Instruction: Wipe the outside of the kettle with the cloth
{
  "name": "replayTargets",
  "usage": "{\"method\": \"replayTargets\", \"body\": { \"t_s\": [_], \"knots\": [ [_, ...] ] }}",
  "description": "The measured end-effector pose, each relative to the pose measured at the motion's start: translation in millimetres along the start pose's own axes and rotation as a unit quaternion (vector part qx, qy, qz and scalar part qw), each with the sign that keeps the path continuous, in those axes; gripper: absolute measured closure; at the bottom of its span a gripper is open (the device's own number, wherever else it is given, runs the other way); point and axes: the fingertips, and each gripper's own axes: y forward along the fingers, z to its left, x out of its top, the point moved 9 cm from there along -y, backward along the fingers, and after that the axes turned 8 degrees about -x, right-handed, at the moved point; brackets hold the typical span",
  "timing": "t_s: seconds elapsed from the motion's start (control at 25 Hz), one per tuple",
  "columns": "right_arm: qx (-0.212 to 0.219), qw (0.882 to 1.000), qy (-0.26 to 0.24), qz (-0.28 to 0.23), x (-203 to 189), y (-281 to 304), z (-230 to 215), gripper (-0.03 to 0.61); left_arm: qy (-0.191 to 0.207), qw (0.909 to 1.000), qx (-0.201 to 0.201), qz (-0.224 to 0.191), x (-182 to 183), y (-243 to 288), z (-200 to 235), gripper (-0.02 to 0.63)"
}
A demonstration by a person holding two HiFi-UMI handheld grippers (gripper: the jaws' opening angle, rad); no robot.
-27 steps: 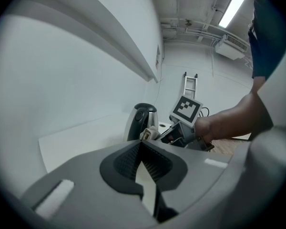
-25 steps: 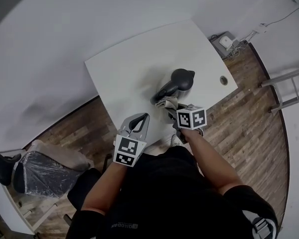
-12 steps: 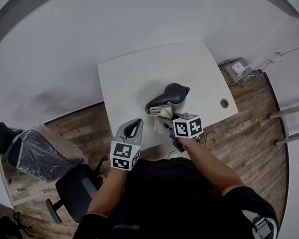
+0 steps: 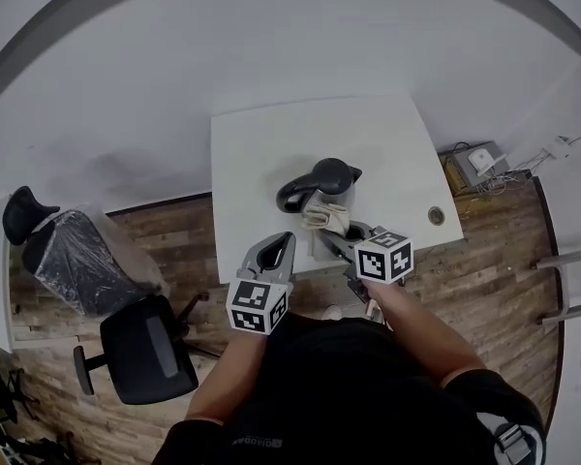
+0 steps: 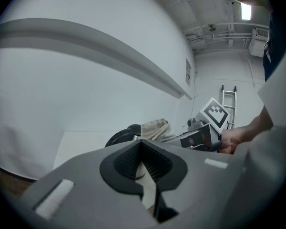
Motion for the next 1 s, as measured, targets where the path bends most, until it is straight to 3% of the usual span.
{"method": "replayTargets", "body": {
  "t_s": [0.16,0.36,0.64,1.0],
  "knots": [
    [0.017,1.000,-0.006,-0.026,-9.8,-29.4,-1.4,0.488,-0.008,0.9997,0.021,-0.004,-6.2,-11.0,-23.5,0.607],
    [0.023,0.999,0.013,-0.035,-25.2,-57.1,-4.6,0.488,-0.024,0.9984,0.042,0.030,-28.1,-19.9,-44.8,0.607],
    [0.003,0.998,0.001,-0.069,-37.4,-111.9,5.6,0.488,0.006,0.9992,0.024,0.032,-26.0,-44.8,-72.0,0.607],
    [-0.043,0.997,0.016,-0.060,-86.8,-165.7,47.2,0.488,-0.002,0.9999,0.001,0.011,-28.3,-108.5,-101.1,0.607]
  ]
}}
